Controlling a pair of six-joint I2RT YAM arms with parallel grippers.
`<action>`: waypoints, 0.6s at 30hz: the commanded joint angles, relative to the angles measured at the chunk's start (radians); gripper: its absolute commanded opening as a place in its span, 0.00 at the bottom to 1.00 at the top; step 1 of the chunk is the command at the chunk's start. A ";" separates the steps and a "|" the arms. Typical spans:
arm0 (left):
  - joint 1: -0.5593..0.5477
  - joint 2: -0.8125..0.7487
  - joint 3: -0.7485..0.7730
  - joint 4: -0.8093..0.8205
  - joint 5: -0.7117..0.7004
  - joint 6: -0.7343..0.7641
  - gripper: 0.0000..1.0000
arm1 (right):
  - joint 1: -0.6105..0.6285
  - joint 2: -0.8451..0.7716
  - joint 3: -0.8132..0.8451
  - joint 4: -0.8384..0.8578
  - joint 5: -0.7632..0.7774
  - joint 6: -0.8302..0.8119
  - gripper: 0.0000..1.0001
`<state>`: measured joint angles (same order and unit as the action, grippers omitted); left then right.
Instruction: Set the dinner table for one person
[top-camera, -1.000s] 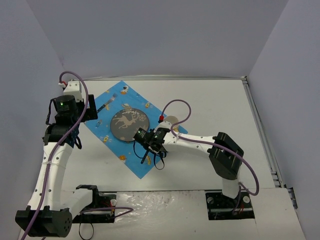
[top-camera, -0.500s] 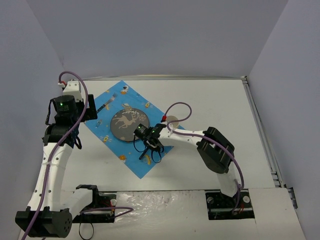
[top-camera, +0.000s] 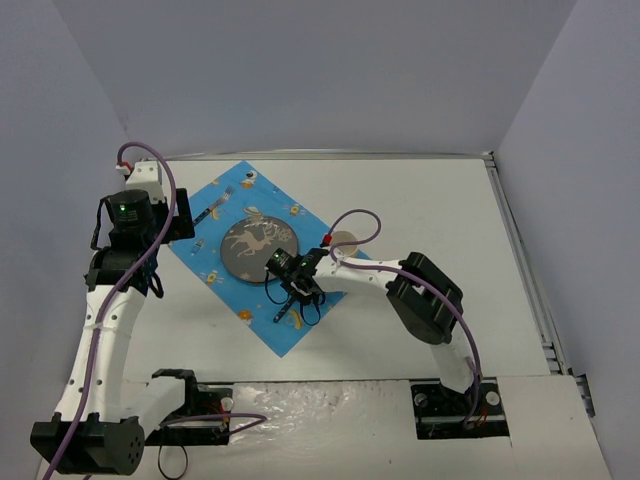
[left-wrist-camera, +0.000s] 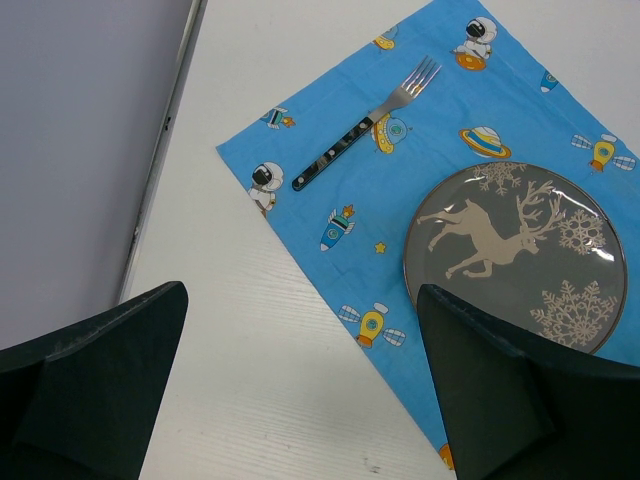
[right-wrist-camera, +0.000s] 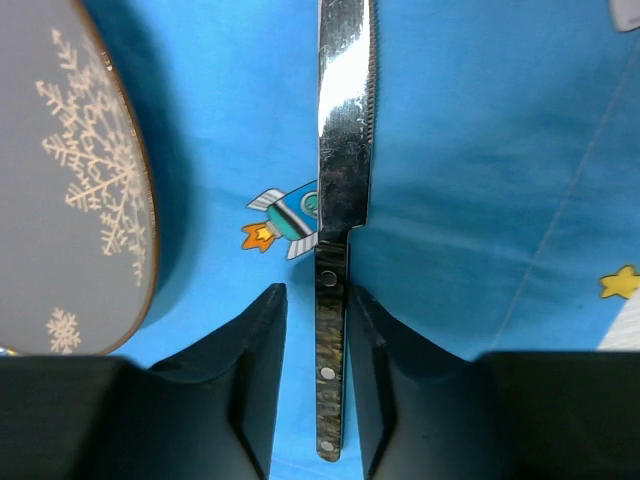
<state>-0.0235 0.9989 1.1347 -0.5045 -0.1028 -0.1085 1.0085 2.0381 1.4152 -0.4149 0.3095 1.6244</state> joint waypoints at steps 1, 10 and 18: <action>0.001 -0.017 0.017 0.057 -0.009 0.006 0.97 | 0.009 -0.035 0.036 -0.016 0.055 -0.011 0.38; 0.001 -0.020 0.014 0.057 -0.008 0.007 0.97 | 0.049 -0.163 0.028 -0.018 0.180 -0.084 0.57; 0.000 -0.022 0.030 0.054 0.001 0.003 0.97 | 0.087 -0.397 0.006 -0.018 0.457 -0.432 0.82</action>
<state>-0.0235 0.9985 1.1343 -0.5041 -0.1024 -0.1085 1.0849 1.8182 1.4269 -0.4150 0.5160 1.4056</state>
